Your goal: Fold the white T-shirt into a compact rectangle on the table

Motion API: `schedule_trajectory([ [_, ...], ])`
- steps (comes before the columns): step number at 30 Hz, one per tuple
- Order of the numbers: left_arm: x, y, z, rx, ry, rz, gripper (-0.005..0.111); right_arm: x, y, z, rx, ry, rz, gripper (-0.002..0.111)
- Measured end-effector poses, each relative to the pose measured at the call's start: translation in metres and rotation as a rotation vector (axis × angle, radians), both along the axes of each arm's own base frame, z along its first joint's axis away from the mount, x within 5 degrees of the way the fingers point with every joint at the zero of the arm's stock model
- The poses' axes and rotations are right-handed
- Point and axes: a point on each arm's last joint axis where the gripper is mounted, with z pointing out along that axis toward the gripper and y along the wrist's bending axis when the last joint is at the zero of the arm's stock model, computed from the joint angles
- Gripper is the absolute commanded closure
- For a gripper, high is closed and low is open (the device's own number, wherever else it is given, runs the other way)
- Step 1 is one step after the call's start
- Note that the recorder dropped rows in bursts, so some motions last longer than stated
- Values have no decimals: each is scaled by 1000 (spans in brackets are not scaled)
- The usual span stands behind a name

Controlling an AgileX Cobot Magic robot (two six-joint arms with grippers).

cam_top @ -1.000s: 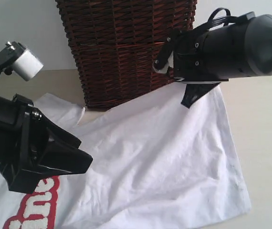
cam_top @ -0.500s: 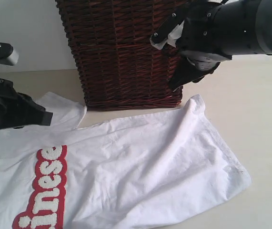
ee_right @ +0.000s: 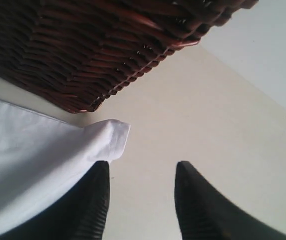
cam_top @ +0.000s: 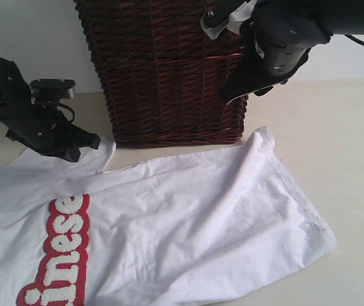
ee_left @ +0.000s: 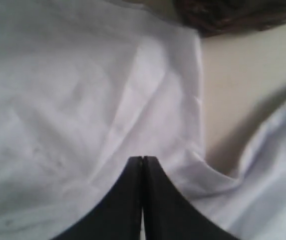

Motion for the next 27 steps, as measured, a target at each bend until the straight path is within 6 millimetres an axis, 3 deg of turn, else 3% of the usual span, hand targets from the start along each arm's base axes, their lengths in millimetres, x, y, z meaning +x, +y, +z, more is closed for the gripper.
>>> schedule_trajectory([
  [5,35,38,-32,64,143,64,107,0,1,2,11,-9,8,66],
  [16,100,105,-33,223,95,187,107,2,5,3,44,-32,41,66],
  [22,129,114,-36,243,51,201,107,1,6,3,66,-30,40,66],
  [27,132,111,-32,216,71,180,107,7,-4,-1,152,22,12,66],
])
